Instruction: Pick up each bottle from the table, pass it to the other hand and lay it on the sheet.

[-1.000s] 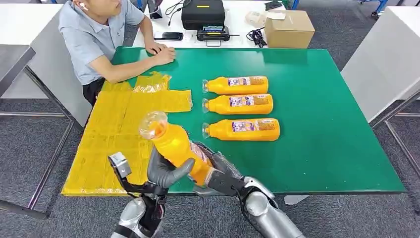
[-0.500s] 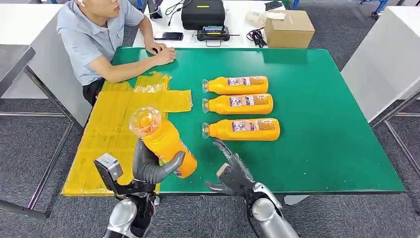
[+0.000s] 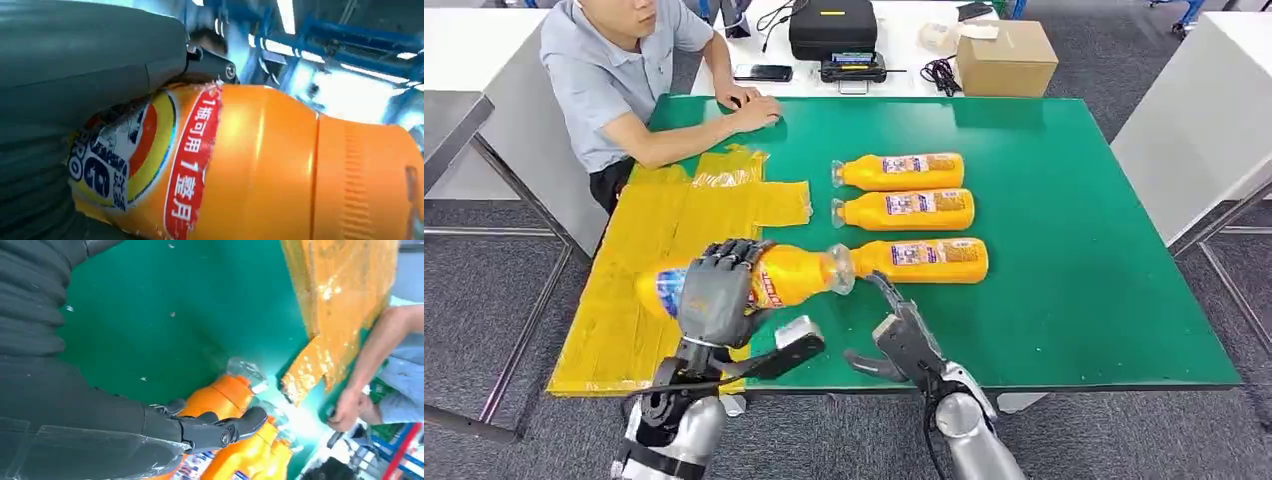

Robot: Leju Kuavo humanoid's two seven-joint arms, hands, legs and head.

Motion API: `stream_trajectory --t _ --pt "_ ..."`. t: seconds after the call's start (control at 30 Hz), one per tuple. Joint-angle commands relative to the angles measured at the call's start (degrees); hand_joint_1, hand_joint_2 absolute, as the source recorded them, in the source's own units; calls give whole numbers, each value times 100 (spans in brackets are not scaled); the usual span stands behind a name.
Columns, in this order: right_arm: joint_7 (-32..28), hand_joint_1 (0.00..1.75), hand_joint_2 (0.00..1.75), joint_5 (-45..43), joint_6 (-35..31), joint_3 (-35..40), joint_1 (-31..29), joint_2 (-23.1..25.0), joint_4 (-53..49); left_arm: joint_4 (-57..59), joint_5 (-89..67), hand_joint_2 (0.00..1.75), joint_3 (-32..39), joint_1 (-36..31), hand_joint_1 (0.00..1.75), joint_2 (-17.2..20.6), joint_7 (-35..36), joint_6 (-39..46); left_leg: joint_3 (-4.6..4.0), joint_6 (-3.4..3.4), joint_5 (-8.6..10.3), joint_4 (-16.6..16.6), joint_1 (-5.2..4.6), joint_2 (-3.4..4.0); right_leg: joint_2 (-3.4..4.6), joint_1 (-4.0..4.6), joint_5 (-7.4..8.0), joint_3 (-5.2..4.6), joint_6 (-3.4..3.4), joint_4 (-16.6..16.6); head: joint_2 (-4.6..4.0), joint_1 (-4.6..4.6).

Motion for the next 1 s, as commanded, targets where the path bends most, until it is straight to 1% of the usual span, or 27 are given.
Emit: stream_trajectory --t 0.03,0.1,0.13,0.17,0.2,0.23,0.27,0.33,0.4,0.43,0.47,0.5,0.53,0.57,0.6,0.63,0.67,0.7,0.77,0.8,0.83,0.9,0.93,1.0 --pt "-161 0 175 -123 15 61 -601 65 870 2696 -409 175 -820 -1541 175 1540 1788 186 25 -20 13 -14 6 0 -3 7 8 21 -24 -8 0 -2" --pt "-198 0 175 -173 -19 39 -544 64 871 3018 -409 175 -840 -1643 175 1520 1720 314 24 -28 21 -13 12 -9 -13 13 9 23 -36 -7 0 0" --pt "-209 0 175 -195 -28 21 -524 66 863 3033 -409 175 -843 -1648 175 1521 1732 318 20 -21 22 -11 7 -14 -12 7 7 18 -26 -2 0 -2" --pt "-217 0 175 -208 -43 0 -488 62 835 3027 -409 175 -1007 -1682 175 1610 1840 271 22 -24 19 -8 14 -11 -11 13 6 23 -31 -4 0 -2" --pt "-230 0 175 -232 -55 -30 -441 64 789 2982 -409 175 -960 -1647 175 1574 1847 201 21 -20 18 -8 11 -5 -5 9 5 19 -27 -1 0 -4" --pt "-230 0 175 -231 -61 -36 -425 63 771 2965 -409 175 -985 -1651 175 1605 1860 168 14 -17 18 -6 8 -7 -5 6 5 12 -22 4 0 -2" --pt "-239 0 175 -245 -59 -51 -393 57 742 2993 -409 175 -1259 -1721 175 1753 1986 13 17 -21 14 -3 14 -2 -2 12 4 17 -27 2 0 0" --pt "-244 0 175 -251 -59 -59 -393 55 767 3191 -409 175 -1135 -1781 175 1740 1865 -48 16 -21 13 -3 12 -1 -1 10 3 17 -27 4 0 -2" --pt "-263 0 175 -271 -45 -69 -390 51 814 3610 -409 175 -694 -1853 175 1582 1540 -10 8 -18 18 -6 8 -3 -3 5 6 8 -23 3 0 0" --pt "-267 0 175 -268 -63 -85 -373 55 824 3824 -362 175 -166 -1854 175 1377 1171 28 17 -26 13 -4 15 0 -2 13 3 18 -33 1 0 -2" --pt "-271 0 175 -266 -69 -90 -364 51 826 3863 -409 175 -65 -1850 175 1345 1090 58 10 -22 18 -8 10 -3 -4 8 6 9 -28 -1 0 0" --pt "-284 0 175 -264 -87 -108 -318 34 795 3844 -258 175 283 -1767 175 1170 562 141 -3 -18 18 -4 8 -3 -1 6 8 -3 -23 2 0 0" --pt "-288 0 175 -268 -102 -132 -291 30 778 3813 -159 175 469 -1721 175 1086 383 119 6 -23 15 -5 13 1 1 11 6 5 -30 0 0 -2" --pt "-293 0 175 -261 -110 -151 -257 24 754 3715 -213 175 631 -1640 171 983 245 62 -4 -17 17 -4 7 -2 -1 6 7 -4 -22 3 0 -2" --pt "-294 0 175 -258 -109 -153 -253 19 750 3696 -225 175 643 -1623 168 965 226 46 -2 -20 15 -2 12 -2 -3 11 5 -1 -25 1 0 0" --pt "-300 0 175 -249 -102 -155 -249 14 752 3681 -64 175 749 -1591 161 886 -21 -47 -6 -16 17 -3 7 -6 -7 6 5 -7 -21 3 0 -2" --pt "-302 0 175 -247 -103 -162 -243 16 753 3675 18 175 823 -1579 155 836 -79 -60 10 -26 7 1 17 -5 -9 16 -2 13 -33 2 0 -2" --pt "-303 0 175 -234 -101 -168 -227 22 743 3652 250 175 983 -1557 150 748 -287 -184 8 -22 9 -1 14 -5 -7 13 -1 8 -30 0 0 0" --pt "-305 0 175 -221 -98 -167 -222 28 748 3655 347 175 1056 -1543 150 716 -415 -245 -7 -16 14 -2 8 -3 -3 7 4 -8 -22 3 0 -2" --pt "-306 0 175 -216 -101 -165 -229 34 761 3697 445 175 1091 -1544 162 719 -515 -253 0 -19 11 -1 11 1 -1 10 2 -2 -26 2 0 -2" --pt "-307 0 175 -215 -100 -163 -229 35 763 3705 460 175 1101 -1546 162 719 -523 -257 3 -21 9 -1 13 0 -3 12 0 3 -28 2 0 -2" --pt "-310 0 175 -210 -101 -158 -238 39 774 3778 499 175 1162 -1558 150 743 -531 -228 -9 -18 15 -2 9 -3 -3 8 5 -9 -24 2 0 0" --pt "-311 0 175 -209 -101 -158 -241 40 780 3822 502 175 1191 -1571 140 758 -504 -255 -12 -16 16 -3 7 -1 0 5 7 -14 -21 3 0 -2" --pt "-313 0 175 -208 -102 -159 -251 42 794 3872 495 175 1218 -1590 140 775 -509 -235 -6 -21 14 -2 10 -2 -3 9 4 -6 -27 3 0 0"
